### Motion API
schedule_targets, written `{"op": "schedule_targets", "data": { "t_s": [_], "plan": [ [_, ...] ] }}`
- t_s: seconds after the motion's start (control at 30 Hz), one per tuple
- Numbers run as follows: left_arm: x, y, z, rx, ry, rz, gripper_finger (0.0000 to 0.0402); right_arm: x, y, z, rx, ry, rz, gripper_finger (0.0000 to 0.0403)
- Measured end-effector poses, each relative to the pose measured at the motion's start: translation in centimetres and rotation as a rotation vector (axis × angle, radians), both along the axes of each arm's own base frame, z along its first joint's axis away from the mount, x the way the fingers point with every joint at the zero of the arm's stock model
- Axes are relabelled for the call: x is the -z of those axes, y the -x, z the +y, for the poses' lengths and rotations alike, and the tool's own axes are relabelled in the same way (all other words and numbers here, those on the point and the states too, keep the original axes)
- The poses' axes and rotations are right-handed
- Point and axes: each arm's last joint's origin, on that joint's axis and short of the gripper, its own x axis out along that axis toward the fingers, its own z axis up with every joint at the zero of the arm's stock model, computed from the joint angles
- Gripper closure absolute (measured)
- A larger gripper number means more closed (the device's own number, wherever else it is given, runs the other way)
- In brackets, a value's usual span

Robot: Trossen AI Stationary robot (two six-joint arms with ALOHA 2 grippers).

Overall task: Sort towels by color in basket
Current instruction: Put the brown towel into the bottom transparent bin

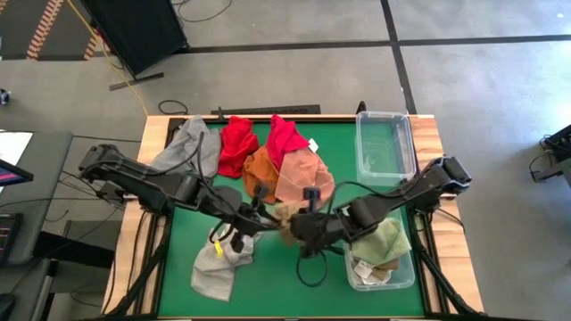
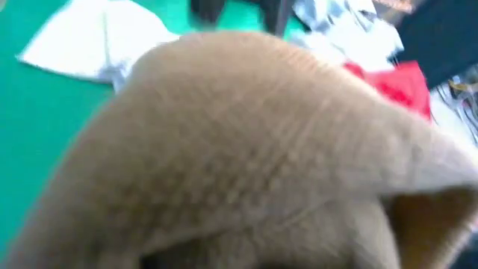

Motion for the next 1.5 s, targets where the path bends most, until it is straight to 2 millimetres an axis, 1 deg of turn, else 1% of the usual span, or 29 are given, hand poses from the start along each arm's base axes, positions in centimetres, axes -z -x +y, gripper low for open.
{"op": "schedule_targets", "data": {
  "t_s": [0.13,0.2,0.33,0.5,0.57,0.6,0.7,0.8,0.93,1.0,1.2,1.4,1.5],
  "plan": [
    [-0.4,1.3,0.2,-0.060,-0.002,0.034,0.0290,-1.1,2.7,-0.1,0.068,-0.016,0.051,0.0362],
    [-0.4,1.8,0.2,-0.076,0.023,0.063,0.0275,-1.8,4.4,-0.2,0.111,-0.045,0.083,0.0362],
    [0.2,2.5,0.3,-0.116,0.058,0.158,0.0253,-2.9,8.3,-0.6,0.218,-0.091,0.159,0.0362],
    [1.1,3.2,0.6,-0.172,0.088,0.268,0.0246,-3.8,13.1,-1.2,0.384,-0.166,0.302,0.0362],
    [1.2,3.3,0.6,-0.189,0.099,0.291,0.0246,-4.0,14.3,-0.9,0.427,-0.222,0.340,0.0362],
    [1.3,3.3,0.6,-0.194,0.103,0.297,0.0246,-4.0,14.6,-0.6,0.416,-0.252,0.352,0.0362],
    [1.3,3.4,0.6,-0.201,0.112,0.302,0.0246,-3.8,15.1,0.3,0.409,-0.328,0.410,0.0362],
    [1.4,3.5,0.6,-0.205,0.112,0.313,0.0246,-2.8,15.2,1.0,0.405,-0.368,0.525,0.0362],
    [1.4,3.5,0.6,-0.211,0.117,0.321,0.0246,-0.5,14.8,1.9,0.427,-0.367,0.633,0.0362],
    [1.5,3.6,0.5,-0.215,0.120,0.330,0.0246,0.5,14.4,2.4,0.421,-0.372,0.638,0.0362],
    [1.8,3.8,0.6,-0.236,0.141,0.369,0.0246,4.5,13.1,3.8,0.363,-0.419,0.652,0.0354],
    [1.9,4.1,0.2,-0.232,0.146,0.384,0.0247,9.6,12.9,4.3,0.363,-0.453,0.755,0.0352],
    [1.9,4.1,0.0,-0.223,0.144,0.385,0.0247,11.6,13.0,4.3,0.344,-0.489,0.759,0.0351]
  ]
}}
